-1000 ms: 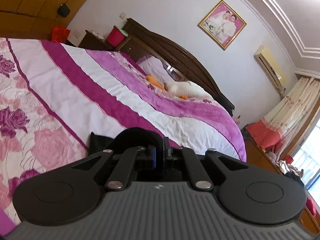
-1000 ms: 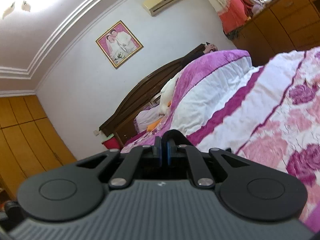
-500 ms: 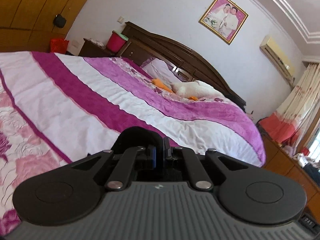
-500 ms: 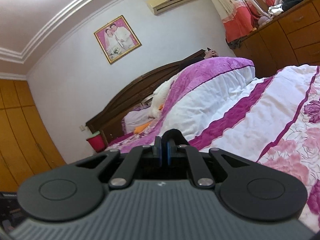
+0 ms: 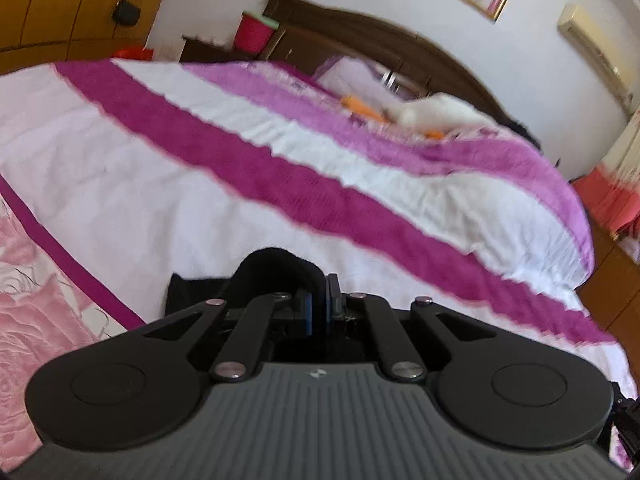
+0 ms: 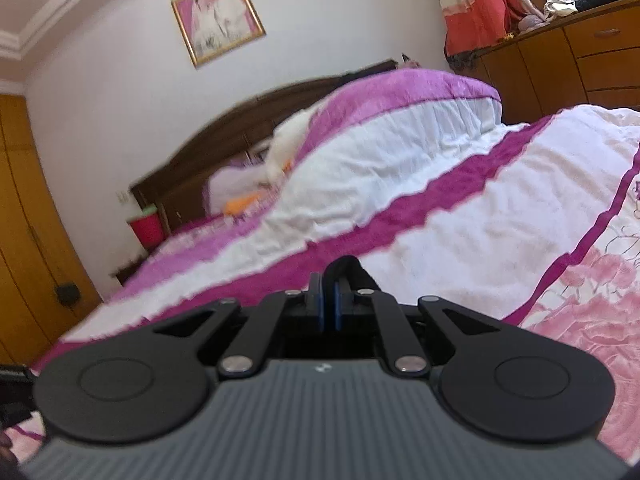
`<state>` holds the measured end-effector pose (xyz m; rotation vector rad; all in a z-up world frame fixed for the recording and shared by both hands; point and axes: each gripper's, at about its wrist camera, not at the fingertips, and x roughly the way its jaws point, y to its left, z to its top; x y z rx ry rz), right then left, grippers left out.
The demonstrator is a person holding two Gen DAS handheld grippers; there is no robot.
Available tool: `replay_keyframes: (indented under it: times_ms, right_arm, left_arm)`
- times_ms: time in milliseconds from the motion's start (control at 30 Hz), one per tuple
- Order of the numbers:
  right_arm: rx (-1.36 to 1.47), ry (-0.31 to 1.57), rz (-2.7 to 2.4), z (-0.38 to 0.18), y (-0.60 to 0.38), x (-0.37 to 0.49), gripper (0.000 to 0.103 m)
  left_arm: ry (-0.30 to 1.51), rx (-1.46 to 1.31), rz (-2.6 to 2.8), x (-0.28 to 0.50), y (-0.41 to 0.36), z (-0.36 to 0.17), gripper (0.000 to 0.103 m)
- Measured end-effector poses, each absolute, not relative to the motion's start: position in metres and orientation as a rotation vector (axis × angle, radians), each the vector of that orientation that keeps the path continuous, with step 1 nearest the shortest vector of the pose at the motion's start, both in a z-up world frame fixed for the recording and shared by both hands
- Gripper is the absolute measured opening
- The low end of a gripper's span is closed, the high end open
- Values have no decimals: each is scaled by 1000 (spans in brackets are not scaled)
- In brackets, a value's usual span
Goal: Fold small clothes
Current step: 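Lift the hem and fold it over toward the collar with both grippers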
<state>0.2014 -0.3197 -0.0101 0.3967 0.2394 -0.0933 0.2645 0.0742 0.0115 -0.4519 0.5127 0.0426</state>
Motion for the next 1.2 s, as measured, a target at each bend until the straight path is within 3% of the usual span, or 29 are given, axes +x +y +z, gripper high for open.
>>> replay_keyframes:
  times_ms: [367, 533, 633, 933, 1200]
  right_arm:
    - [490, 425, -98, -49, -334, 232, 11]
    - [498, 432, -66, -37, -337, 223, 18]
    - [471, 427, -47, -29, -339, 216, 21]
    - [381, 424, -36, -11, -339, 194, 21]
    - [240, 531, 123, -16, -321, 211, 21]
  left_arm:
    - [651, -409, 45, 291, 80, -35, 10]
    - [646, -388, 42, 279, 86, -14, 42]
    - [619, -359, 62, 265, 92, 1, 53]
    - [599, -322, 14, 235, 97, 28, 56]
    - [647, -270, -24, 238, 78, 8, 56]
